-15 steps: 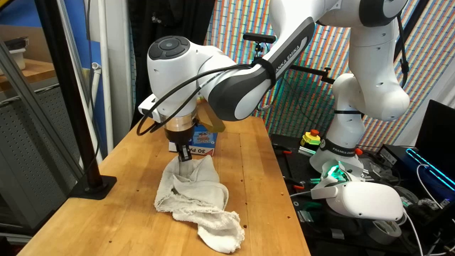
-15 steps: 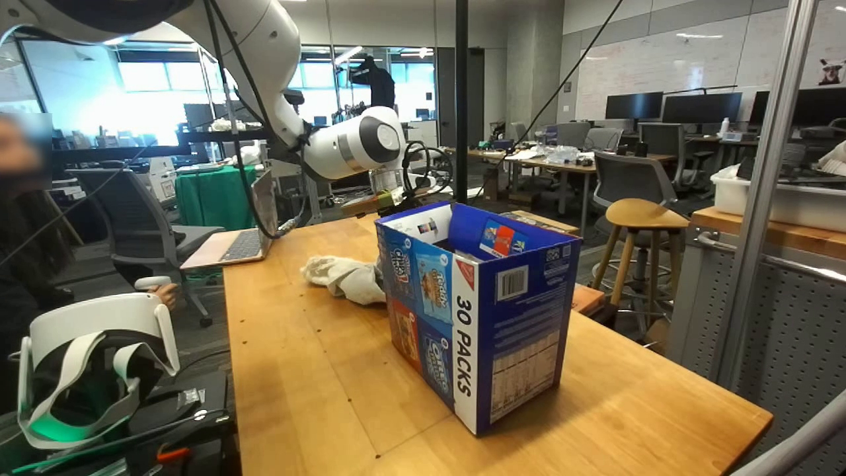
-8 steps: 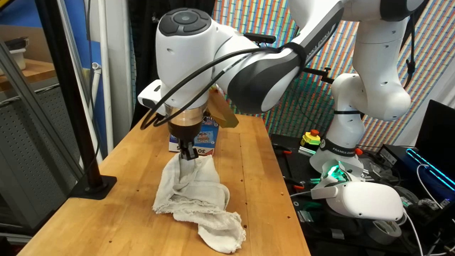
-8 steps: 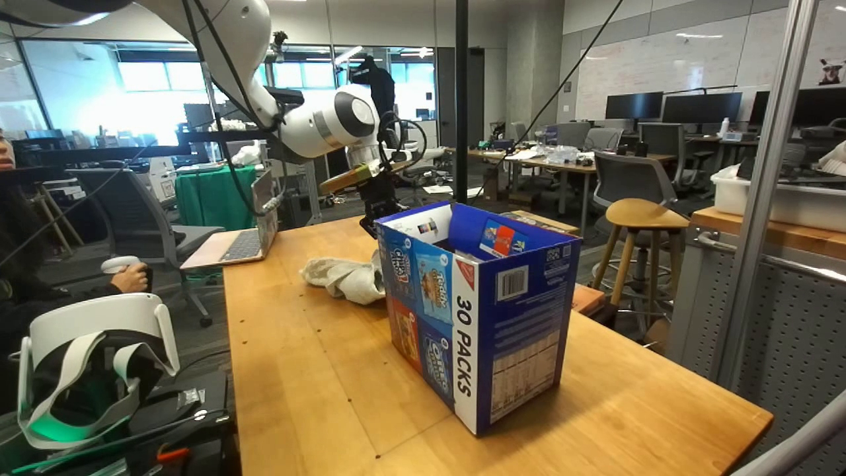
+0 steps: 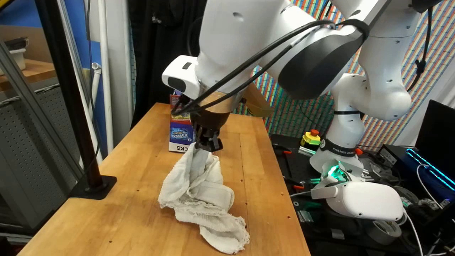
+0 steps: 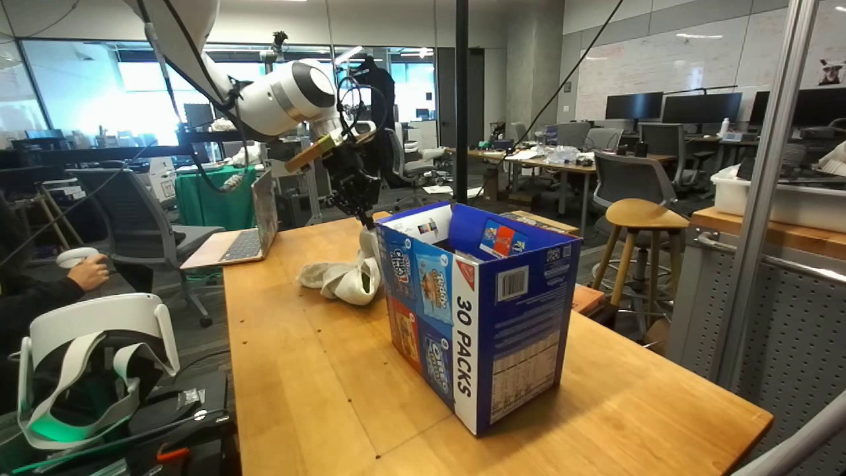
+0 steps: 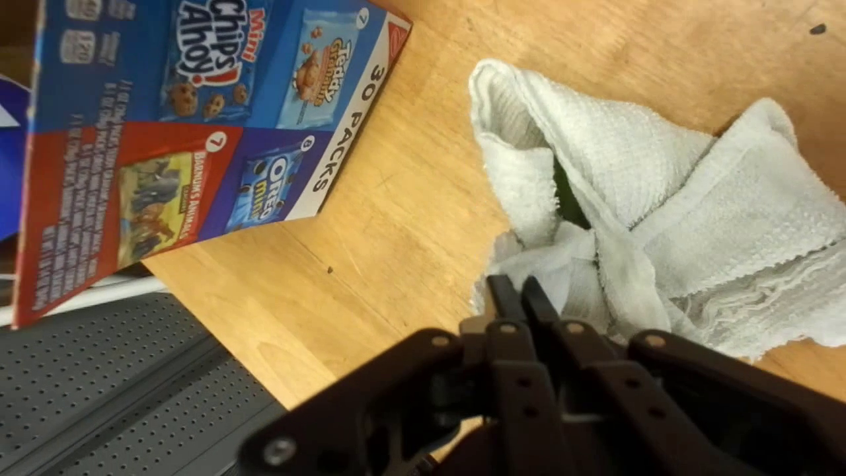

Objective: Pick up the avocado and wrap it on the cloth, then pick up the cloth and put it in the box

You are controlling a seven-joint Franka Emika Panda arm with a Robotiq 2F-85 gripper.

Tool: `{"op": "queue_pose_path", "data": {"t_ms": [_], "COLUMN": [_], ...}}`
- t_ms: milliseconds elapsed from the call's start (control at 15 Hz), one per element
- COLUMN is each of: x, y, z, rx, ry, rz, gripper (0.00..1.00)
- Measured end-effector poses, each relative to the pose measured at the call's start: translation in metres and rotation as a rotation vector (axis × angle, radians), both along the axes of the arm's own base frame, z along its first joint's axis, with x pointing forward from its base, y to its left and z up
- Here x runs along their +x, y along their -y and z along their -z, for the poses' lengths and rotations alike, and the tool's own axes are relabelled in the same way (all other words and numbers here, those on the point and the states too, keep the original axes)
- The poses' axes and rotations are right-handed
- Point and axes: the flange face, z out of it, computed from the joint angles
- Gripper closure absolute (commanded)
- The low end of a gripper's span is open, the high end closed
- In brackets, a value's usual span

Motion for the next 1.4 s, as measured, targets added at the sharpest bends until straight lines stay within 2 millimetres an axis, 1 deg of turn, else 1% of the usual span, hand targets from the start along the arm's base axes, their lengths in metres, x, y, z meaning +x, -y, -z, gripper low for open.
{"op": "queue_pose_path", "data": {"t_ms": [200,333,533,733,933,1067,1400], "x": [-0.033,-0.060,-0.104,-0.137,-0.154,-0.160,-0.168], "y": [-0.003,-0.009,-0.023,-0.031,-0.027,-0.022,-0.008], "z": [-0.011,-0.010,0.004,0.021,0.035,0.039,0.042], "rx": [-0.008,-0.008,0.004,0.010,0.012,0.018,0.036], "ry": [0.015,0.012,-0.029,-0.080,-0.126,-0.144,-0.169], "rz": [-0.011,-0.018,-0.026,-0.020,0.004,0.021,0.066], "gripper": [0.95,0.95,0.95,0.94,0.95,0.95,0.95]}}
